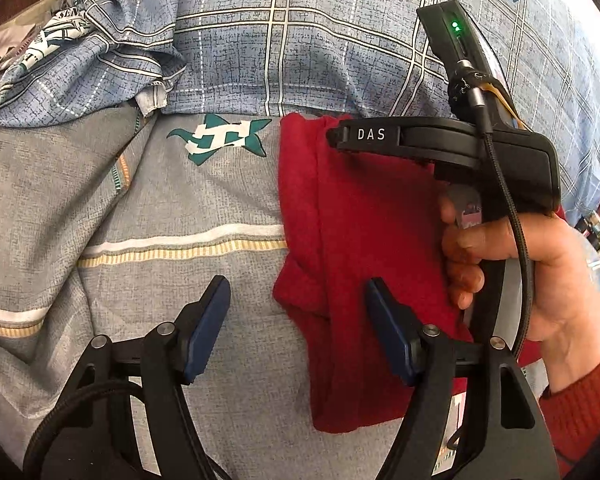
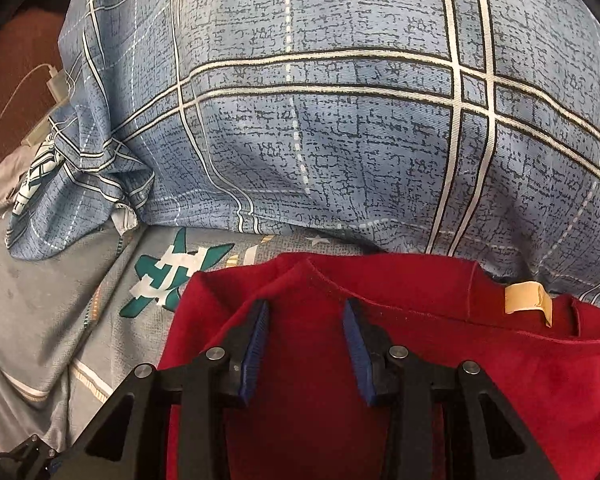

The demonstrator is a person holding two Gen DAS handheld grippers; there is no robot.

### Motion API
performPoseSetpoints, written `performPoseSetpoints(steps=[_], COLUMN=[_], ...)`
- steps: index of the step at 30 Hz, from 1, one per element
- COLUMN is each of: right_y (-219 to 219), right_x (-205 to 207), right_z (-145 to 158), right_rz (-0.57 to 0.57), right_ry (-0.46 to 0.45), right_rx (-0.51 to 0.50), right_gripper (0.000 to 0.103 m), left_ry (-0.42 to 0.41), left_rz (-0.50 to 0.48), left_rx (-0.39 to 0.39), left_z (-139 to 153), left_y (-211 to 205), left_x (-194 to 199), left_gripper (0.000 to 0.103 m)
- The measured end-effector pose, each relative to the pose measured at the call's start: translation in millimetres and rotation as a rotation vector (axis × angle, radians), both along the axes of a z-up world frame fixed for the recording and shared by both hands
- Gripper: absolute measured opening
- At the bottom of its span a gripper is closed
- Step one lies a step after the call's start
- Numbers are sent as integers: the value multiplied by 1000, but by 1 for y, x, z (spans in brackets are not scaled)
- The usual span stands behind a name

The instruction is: Fold small clothes

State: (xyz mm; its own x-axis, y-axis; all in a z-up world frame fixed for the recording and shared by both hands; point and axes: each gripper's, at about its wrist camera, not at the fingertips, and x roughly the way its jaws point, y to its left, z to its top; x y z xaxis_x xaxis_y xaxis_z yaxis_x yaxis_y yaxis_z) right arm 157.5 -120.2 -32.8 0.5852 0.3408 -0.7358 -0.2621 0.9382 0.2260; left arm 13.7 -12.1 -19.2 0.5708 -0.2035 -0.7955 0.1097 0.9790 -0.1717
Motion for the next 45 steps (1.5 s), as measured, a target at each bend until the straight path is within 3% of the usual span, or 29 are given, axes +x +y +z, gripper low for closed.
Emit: performPoseSetpoints(steps=[18,21,24,26,30,33,36,40,45], right_y=[-17,-50,-98,-141,-230,-281,-297,-283,-279], right_x=[-8,-27,-52,-69,-95,-97,-97,-104,-156], right_z=[7,16,17,19,22,8,1,18,40], right_rz=[-30,-98,-168,-257,-454,-540,-557,-517,-496], right_ry=[17,3,-19,-37,-76,-24,-11,-14,-67], right_rx=[56,102,114,62,63,57,137,56,67], right_gripper=[39,49,53,53,53,50,49,49,50], left_ry=[-25,-31,-28,-28,-44,-51,-61,-52,-33], left_rz=[-1,1,1,1,1,-5,3,1,7], left_rx=[29,38,37,38,60,66,76,60,33], left_z=[2,2,4,4,5,4,3,3,4], left_y=[-2,-3,-3,-3,-6,-8,-8,-4,0], left_x=[-5,-5,-4,-4,-6,-5,-5,-4,-4], left_gripper=[73,74,74,74,74,74,77,77,77])
